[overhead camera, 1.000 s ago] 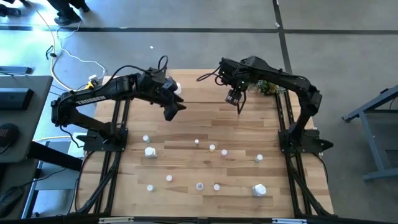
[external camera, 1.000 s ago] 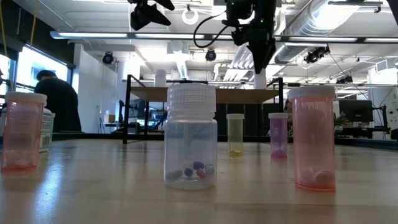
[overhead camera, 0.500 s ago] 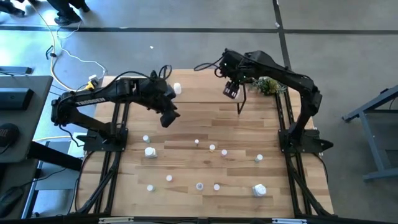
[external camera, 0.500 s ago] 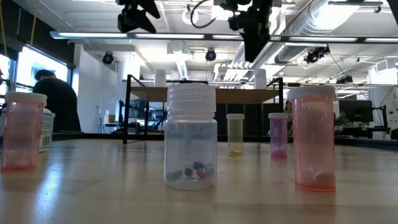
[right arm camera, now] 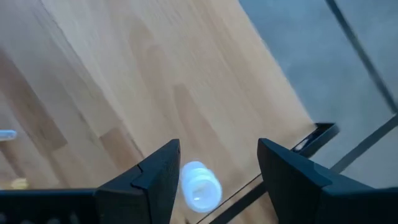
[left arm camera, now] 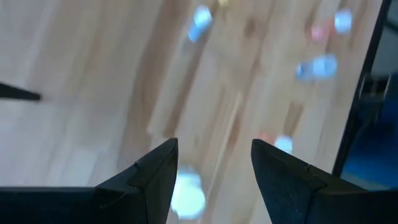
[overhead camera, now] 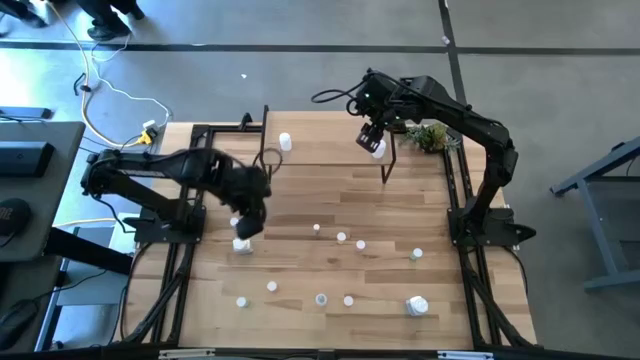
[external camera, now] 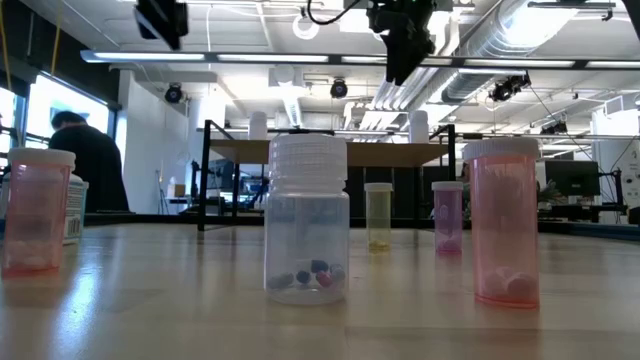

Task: Pick and place medicine bottles onto shelf by color
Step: Put the white and blue pill bottle on the shelf

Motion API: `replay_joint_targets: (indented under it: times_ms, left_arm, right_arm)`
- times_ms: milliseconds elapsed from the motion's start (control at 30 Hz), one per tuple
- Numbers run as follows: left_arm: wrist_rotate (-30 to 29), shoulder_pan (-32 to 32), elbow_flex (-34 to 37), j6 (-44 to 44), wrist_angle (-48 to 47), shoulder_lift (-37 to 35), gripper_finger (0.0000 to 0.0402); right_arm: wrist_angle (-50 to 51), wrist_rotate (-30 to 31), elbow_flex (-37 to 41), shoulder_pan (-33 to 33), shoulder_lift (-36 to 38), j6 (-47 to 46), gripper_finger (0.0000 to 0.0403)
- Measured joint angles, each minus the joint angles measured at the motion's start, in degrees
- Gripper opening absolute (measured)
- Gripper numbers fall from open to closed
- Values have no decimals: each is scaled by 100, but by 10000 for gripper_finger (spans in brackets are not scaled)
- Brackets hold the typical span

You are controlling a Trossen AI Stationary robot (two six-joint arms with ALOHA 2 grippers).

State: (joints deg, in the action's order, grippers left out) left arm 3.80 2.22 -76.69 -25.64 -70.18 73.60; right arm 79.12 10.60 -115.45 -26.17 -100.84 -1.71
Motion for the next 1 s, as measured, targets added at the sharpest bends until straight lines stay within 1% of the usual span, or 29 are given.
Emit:
replay_joint_targets:
  times_ms: [333,500,567,633,800,900,1000]
  left_arm:
    - [-403,-1402,0,-585,-732,-52,195]
    - [-757,-2083,0,-1054,-763,-260,195]
    - [-998,-2370,28,-1266,-734,-393,195]
    - [-1316,-2655,232,-1524,-629,-587,195]
    - [-1927,-3258,1083,-2387,-346,-1091,195]
    - [-2185,-3449,1509,-2774,-101,-1348,195]
    - [-2299,-3540,1822,-3035,225,-1512,195]
  right_arm:
    - [451,-272,0,122,79,-859,206]
    - [477,-272,-1,392,314,-1331,206]
    - [486,-272,-1,545,452,-1584,206]
    - [487,-272,-1,720,590,-1829,206]
    - [482,-270,1,1152,913,-2261,206]
    - [470,-268,-1,1368,1062,-2501,206]
    - [466,-171,-1,1588,1165,-2687,206]
